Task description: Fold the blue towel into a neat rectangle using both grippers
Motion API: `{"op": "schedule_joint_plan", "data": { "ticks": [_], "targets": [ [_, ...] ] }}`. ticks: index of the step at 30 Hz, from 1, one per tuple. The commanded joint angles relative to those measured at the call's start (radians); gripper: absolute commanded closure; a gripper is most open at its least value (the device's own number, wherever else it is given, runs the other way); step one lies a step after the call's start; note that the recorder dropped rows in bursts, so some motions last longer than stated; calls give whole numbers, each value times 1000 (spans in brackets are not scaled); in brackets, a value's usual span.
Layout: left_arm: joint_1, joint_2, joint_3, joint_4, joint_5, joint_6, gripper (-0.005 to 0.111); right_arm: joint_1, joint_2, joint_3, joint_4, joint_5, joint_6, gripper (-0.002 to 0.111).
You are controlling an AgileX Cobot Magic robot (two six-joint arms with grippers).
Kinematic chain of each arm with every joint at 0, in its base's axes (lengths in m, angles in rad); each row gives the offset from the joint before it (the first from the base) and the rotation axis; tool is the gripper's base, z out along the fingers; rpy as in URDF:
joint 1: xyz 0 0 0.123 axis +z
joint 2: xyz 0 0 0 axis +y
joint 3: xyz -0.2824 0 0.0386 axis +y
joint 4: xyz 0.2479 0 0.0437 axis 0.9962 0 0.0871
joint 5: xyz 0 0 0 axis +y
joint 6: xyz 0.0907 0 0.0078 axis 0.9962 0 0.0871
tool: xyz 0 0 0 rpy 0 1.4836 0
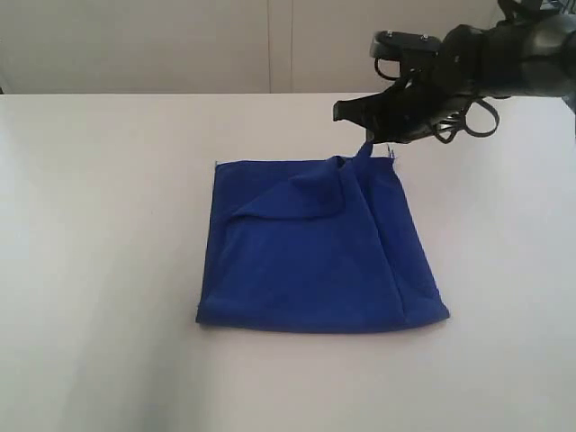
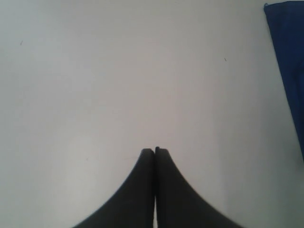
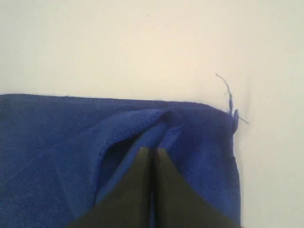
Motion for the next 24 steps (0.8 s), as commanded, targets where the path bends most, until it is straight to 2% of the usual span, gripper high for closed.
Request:
{"op": "schedule_joint_plan", "data": {
  "ticks": [1, 20, 24],
  "targets": [
    [-4, -9, -2, -6, 5, 2, 107, -1, -24, 1, -3, 15, -13, 108],
    [-4, -9, -2, -6, 5, 2, 107, -1, -13, 1, -3, 43, -31, 108],
    [-4, -9, -2, -6, -32, 2, 107, -1, -13, 1, -5, 43, -31, 108]
  ]
}}
